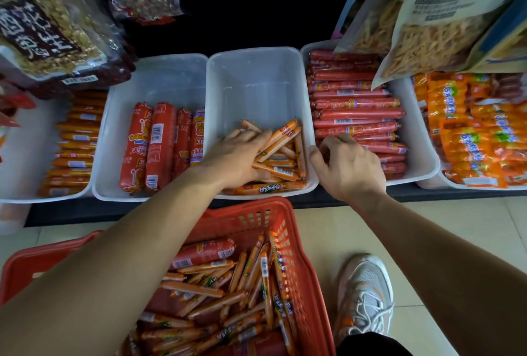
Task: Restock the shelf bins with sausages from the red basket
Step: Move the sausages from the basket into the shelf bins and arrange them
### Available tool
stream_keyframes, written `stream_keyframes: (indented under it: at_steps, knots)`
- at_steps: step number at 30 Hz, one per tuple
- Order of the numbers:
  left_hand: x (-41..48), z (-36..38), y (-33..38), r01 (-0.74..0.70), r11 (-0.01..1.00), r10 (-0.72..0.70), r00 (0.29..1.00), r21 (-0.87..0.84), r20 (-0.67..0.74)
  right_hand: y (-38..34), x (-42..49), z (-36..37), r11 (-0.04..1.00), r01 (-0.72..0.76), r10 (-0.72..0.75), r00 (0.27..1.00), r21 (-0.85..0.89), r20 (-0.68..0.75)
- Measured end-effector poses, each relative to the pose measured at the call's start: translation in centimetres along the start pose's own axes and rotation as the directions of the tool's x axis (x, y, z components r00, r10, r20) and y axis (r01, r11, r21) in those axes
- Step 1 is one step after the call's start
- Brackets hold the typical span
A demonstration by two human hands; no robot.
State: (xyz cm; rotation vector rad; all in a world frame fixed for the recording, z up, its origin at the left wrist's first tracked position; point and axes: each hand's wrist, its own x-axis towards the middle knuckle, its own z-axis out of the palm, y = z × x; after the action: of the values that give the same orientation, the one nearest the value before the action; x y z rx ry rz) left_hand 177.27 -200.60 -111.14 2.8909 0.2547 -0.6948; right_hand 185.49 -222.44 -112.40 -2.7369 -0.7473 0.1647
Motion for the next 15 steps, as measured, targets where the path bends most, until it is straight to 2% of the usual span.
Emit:
stream_keyframes:
  at_steps: [2,4,7,9,15]
  knots:
    - [0.2,0.2,-0.7,0.007,0.997,0.001,0.994,0.072,-0.109,0.0,0.0,0.0,1.0,-0.002,0.002,1.0,0.004,-0.004]
    - [0.6,0.4,-0.7,0.026,0.997,-0.011,0.983,0.075,-0.184,-0.1,0.0,0.0,1.0,-0.002,0.002,1.0,0.0,-0.004]
    - [2.0,0.0,-0.5,0.038,0.999,-0.036,0.995,0.023,-0.097,0.0,0.1,0.0,1.0,-0.003,0.003,1.0,-0.002,-0.009]
    - [3.1,-0.8,-0.8,-0.006,0.999,0.007,0.999,0.034,-0.037,0.0,0.1,0.1,1.0,-0.007,0.007,1.0,-0.004,-0.011]
    - [5.0,-1.7,-1.2,-0.084,0.986,0.09,0.995,0.143,-0.039,0.0,0.1,0.1,1.0,-0.012,0.012,1.0,-0.002,-0.02]
